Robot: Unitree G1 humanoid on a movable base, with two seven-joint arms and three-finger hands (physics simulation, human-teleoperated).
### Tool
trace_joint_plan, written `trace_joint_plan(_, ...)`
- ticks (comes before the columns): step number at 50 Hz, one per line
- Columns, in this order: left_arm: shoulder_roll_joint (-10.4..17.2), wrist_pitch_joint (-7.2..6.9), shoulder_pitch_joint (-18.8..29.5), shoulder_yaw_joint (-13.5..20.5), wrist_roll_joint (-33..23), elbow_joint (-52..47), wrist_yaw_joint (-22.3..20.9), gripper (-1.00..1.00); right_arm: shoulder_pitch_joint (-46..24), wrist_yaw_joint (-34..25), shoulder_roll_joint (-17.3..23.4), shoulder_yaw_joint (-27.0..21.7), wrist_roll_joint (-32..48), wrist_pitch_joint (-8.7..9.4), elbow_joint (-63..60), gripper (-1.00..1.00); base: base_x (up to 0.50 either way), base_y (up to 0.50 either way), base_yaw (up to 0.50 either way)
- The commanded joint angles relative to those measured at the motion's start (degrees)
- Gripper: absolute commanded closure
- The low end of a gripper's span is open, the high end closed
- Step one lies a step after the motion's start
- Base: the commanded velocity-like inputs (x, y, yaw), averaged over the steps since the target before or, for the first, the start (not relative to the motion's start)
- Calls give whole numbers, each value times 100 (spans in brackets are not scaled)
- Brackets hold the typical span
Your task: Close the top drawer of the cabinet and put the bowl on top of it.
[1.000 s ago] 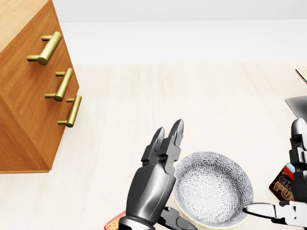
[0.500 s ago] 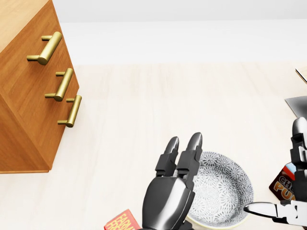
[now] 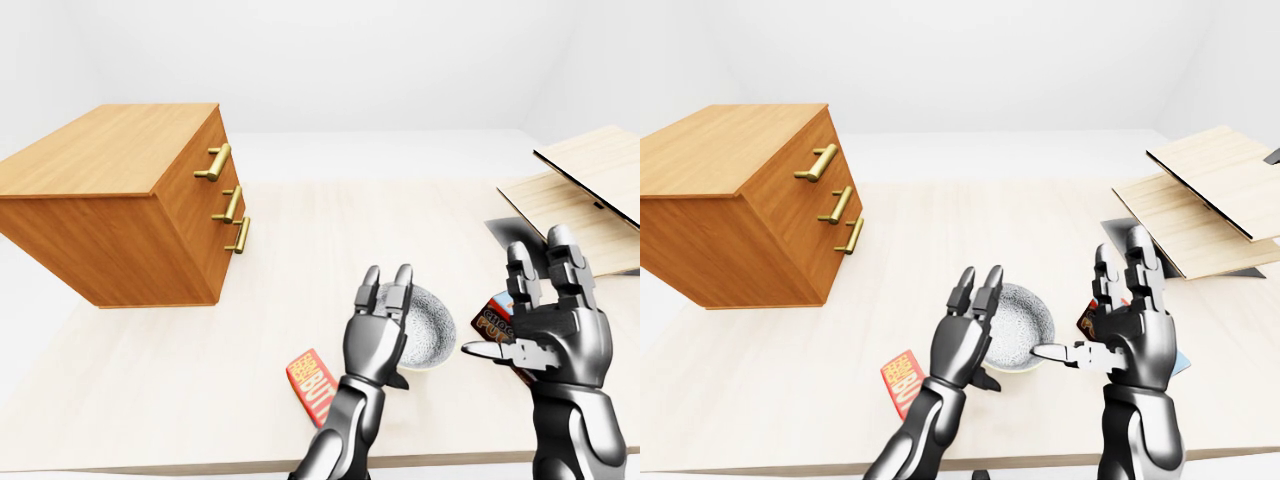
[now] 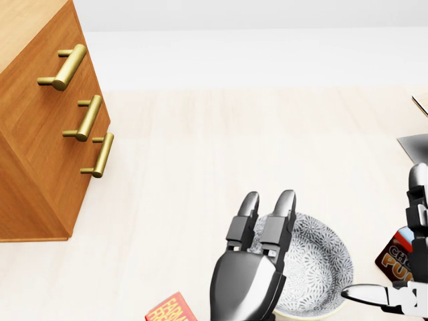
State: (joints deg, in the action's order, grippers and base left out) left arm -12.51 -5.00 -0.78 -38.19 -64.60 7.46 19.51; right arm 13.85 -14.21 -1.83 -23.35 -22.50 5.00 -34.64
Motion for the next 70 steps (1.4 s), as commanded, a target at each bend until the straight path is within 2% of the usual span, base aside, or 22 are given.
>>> trace_joint_plan(1,-100,0,40,-15,-364,91,201,-100,12,-34,-14,-9,-9,0,-6,-100,0,0,0)
trace_joint_plan(14,-203,0,149,51,-588,501,368,-100,7,-59,-4,-34,-38,0,19,-100,0,0,0)
trace_joint_plan(31,-387,0,361,300,-970,1235,495,-100,13,-86,-13,-68,-83,0,-16,-100,0,0,0)
trace_joint_plan(41,-443,0,396,287,-1204,1363,545,-100,-14,-66,9,-60,-77,0,3,-100,0,0,0)
trace_joint_plan(55,-453,0,387,304,-1243,1362,534,-100,-27,-48,23,-7,-49,0,21,-100,0,0,0)
trace_joint_plan(56,-447,0,377,293,-1255,1365,538,16,-19,-50,21,-12,-53,0,13,-100,0,0,0)
trace_joint_plan(57,-443,0,362,279,-1264,1340,528,100,-18,-51,21,-17,-59,0,9,-100,0,0,0)
trace_joint_plan(70,-434,0,333,244,-1293,1295,483,100,-39,-42,25,13,-27,0,35,-100,0,0,0)
